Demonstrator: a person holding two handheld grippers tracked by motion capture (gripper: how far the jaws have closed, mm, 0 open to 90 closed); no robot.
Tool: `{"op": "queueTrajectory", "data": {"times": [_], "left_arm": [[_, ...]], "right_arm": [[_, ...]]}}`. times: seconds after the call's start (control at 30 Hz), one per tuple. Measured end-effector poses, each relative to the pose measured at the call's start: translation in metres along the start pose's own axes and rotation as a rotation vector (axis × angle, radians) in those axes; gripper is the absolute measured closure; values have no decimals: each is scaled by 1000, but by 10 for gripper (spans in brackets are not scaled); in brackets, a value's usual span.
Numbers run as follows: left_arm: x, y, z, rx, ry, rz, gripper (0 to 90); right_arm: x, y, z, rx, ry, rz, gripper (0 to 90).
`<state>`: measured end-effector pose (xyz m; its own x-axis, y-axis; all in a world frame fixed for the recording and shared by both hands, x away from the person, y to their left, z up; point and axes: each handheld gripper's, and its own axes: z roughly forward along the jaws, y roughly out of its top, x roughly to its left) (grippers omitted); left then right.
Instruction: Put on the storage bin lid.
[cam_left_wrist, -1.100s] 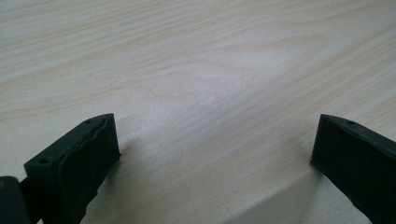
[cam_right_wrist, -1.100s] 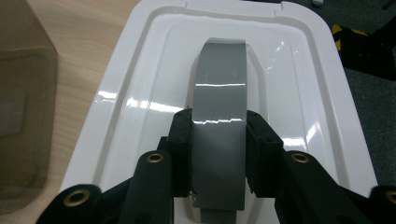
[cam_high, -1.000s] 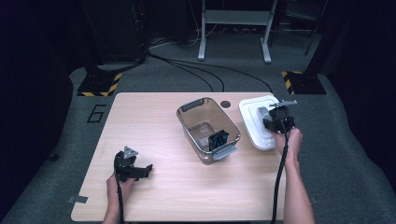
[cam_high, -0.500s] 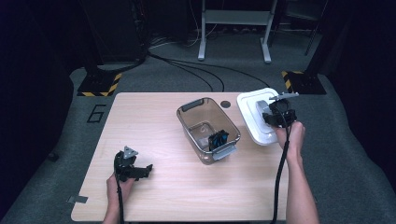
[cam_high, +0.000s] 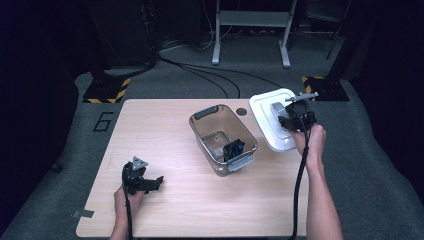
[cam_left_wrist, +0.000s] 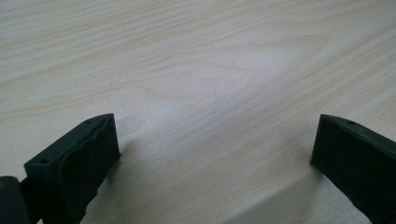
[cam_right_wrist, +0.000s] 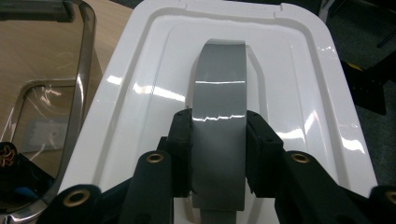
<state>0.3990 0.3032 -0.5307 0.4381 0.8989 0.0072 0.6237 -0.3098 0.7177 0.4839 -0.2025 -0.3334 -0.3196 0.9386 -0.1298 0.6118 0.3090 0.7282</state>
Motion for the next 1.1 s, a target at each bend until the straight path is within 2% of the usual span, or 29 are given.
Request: {"op": "queueTrajectory", "data": {"times": [0.63, 1.1], "left_arm": [[0, 0, 0, -1, 0, -1, 7], [-1, 0, 0, -5, -1, -11, 7]], "right_arm": [[26, 25, -17, -22, 42, -64, 670], [50, 42, -16, -28, 90, -106, 669]]}}
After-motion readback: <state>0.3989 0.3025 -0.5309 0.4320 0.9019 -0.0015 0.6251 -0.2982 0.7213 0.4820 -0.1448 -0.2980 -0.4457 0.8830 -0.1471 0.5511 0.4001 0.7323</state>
